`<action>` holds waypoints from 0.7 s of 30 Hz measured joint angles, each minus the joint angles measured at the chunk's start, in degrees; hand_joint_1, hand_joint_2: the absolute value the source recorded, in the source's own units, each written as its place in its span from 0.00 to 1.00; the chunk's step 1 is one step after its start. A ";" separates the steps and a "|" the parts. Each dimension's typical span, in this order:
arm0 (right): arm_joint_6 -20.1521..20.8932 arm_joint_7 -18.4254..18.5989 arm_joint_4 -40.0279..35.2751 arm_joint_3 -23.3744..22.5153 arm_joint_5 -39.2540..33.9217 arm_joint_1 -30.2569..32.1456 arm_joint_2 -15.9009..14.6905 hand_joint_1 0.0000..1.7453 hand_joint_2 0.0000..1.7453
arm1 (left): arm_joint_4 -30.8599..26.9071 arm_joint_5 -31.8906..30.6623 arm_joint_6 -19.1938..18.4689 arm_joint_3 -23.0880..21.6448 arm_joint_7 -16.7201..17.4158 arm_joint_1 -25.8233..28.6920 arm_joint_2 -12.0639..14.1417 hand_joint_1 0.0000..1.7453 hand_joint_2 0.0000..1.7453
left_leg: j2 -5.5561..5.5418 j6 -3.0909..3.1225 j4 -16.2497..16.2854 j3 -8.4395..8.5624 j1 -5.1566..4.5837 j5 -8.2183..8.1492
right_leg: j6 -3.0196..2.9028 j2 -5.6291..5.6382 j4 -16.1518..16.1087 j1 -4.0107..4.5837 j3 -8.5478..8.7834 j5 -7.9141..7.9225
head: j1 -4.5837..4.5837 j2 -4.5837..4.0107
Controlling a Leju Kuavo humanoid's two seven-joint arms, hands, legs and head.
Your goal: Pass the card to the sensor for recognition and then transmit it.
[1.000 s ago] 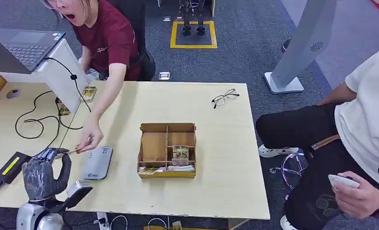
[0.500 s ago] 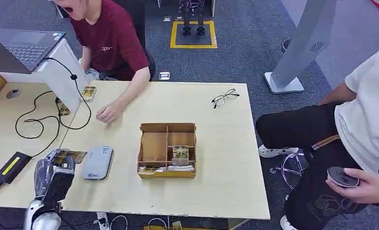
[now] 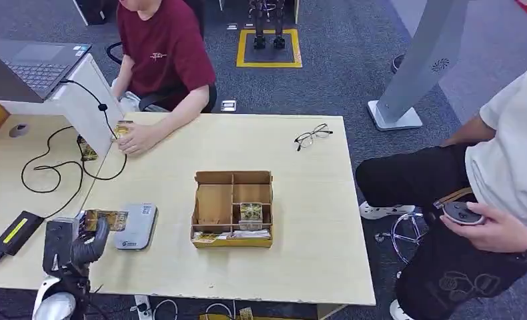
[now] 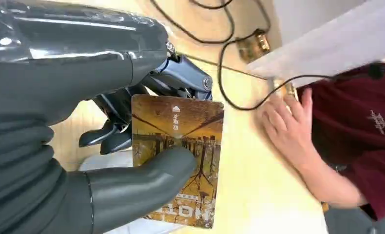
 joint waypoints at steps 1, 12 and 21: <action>-0.02 0.02 0.00 0.00 0.00 0.01 0.00 0.00 1.00 | 0.00 0.82 -0.40 -0.56 0.13 -0.16 0.37 1.00 1.00 | 0.00 0.00 0.00 0.00 0.00 0.00 | 0.00 0.00 0.00 0.00 0.01 0.00 | 0.00 0.00; -0.04 0.85 0.00 -0.04 -0.50 0.01 0.39 0.00 1.00 | 0.85 -5.71 1.24 -10.01 4.18 -2.77 0.68 1.00 1.00 | 0.00 0.00 0.02 -0.01 -0.01 0.00 | 0.00 -0.01 -0.01 0.00 -0.01 0.00 | 0.00 0.00; -0.15 1.40 0.00 -0.04 0.15 -0.01 0.90 0.00 1.00 | 4.65 -8.97 2.92 -16.91 5.35 -5.04 -2.38 1.00 1.00 | 0.00 0.01 0.03 -0.02 -0.01 0.00 | 0.01 0.01 -0.01 -0.01 0.00 0.01 | 0.00 0.00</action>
